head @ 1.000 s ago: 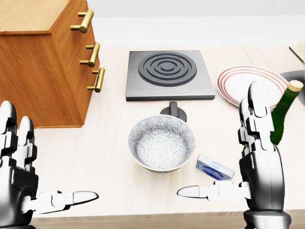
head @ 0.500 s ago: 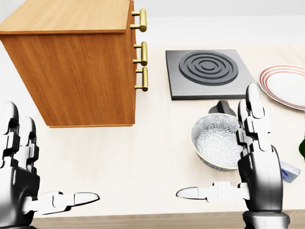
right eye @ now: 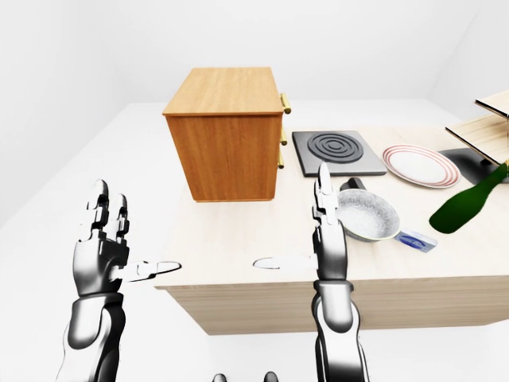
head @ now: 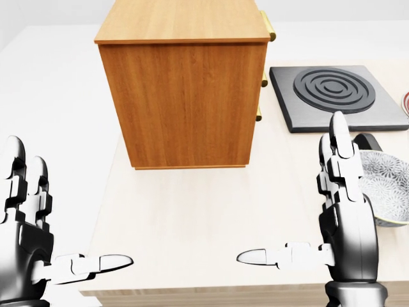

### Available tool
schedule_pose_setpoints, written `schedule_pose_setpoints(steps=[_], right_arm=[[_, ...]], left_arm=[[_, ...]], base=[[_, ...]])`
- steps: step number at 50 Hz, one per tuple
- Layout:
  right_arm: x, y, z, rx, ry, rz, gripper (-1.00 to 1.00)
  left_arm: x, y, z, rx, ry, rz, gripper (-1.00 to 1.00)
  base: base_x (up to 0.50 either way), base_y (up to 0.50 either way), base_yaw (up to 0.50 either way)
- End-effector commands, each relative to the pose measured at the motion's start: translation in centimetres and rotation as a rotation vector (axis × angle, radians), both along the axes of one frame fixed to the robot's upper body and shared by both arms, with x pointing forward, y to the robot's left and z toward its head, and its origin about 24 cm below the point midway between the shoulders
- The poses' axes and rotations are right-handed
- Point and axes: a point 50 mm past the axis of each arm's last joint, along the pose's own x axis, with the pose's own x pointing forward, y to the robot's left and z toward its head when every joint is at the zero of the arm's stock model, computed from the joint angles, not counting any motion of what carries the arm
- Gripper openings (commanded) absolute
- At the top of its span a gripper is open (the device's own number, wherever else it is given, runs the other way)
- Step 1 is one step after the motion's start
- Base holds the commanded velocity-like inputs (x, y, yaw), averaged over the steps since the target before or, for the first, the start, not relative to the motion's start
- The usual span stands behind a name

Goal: Put the bowl on the top of the cabinet.

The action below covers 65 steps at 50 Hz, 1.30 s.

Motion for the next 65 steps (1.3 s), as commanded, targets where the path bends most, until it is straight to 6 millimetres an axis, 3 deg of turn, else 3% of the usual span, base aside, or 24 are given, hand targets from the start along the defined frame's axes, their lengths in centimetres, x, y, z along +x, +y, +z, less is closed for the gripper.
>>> schedule_pose_setpoints(steps=[1,25,55,65], right_arm=[[-0.01,0.05,0.06,0.002,-0.003,0.004,1.00],[0.00,0.12,-0.11,0.007,0.006,0.016,1.00],[0.12,0.18,-0.42,0.009,0.020,0.022,1.00],[0.18,0.20,-0.50,0.014,0.023,0.026,1.00]], left_arm=[[0.14,0.01,-0.19,-0.001,0.008,0.000,1.00],[-0.02,-0.17,-0.24,-0.001,0.011,-0.013,1.00],[0.14,-0.41,-0.65,-0.001,0.029,-0.035,1.00],[0.20,-0.54,-0.57,-0.006,0.025,-0.045,1.00]], base=[[0.00,0.40,0.00],[0.02,0.03,0.00],[0.47,0.00,0.00],[0.00,0.00,0.00]])
